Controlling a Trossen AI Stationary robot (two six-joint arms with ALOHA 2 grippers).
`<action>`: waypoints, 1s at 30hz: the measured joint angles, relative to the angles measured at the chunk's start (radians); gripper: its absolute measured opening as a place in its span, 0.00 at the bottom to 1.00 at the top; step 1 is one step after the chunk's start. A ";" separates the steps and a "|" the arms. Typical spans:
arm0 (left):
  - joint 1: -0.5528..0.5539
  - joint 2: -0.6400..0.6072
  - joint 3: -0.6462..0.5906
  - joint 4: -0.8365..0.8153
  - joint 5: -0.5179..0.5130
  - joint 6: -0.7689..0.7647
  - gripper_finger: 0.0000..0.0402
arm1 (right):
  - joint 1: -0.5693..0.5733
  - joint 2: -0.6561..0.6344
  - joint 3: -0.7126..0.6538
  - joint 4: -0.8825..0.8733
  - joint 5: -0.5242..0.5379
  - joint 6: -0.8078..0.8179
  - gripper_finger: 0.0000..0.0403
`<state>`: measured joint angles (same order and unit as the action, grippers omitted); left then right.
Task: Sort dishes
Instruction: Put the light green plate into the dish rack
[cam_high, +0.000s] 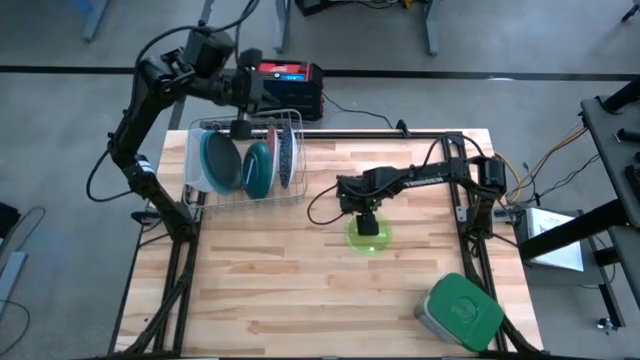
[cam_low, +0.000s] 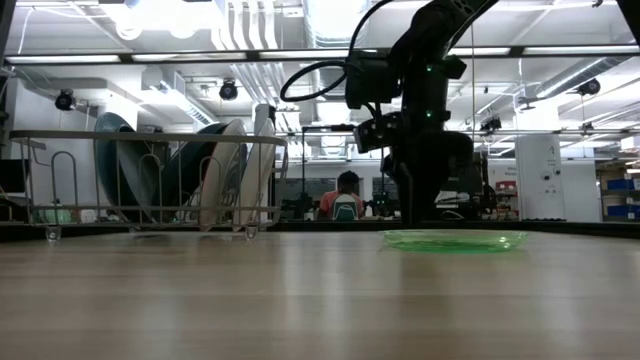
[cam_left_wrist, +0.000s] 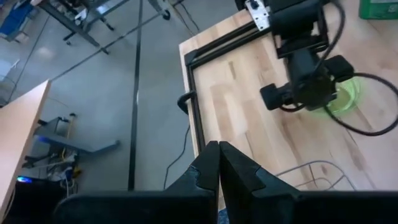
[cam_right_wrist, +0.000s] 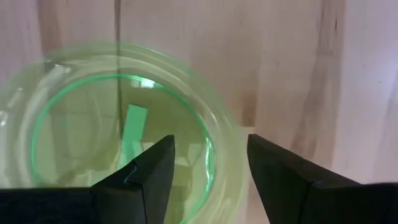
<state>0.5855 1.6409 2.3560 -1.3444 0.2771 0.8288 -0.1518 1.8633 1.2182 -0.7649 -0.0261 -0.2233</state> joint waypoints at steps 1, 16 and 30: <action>0.007 -0.002 -0.002 0.001 0.000 0.000 0.00 | 0.001 0.000 -0.001 0.002 0.000 0.009 0.47; 0.048 0.019 -0.004 -0.002 0.001 -0.003 0.00 | 0.001 0.000 -0.052 0.096 0.029 0.002 0.28; 0.048 0.025 -0.004 -0.002 0.002 -0.018 0.00 | 0.001 0.004 -0.060 0.145 0.028 -0.025 0.05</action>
<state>0.6331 1.6657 2.3520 -1.3460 0.2790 0.8108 -0.1509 1.8671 1.1584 -0.6197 0.0021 -0.2481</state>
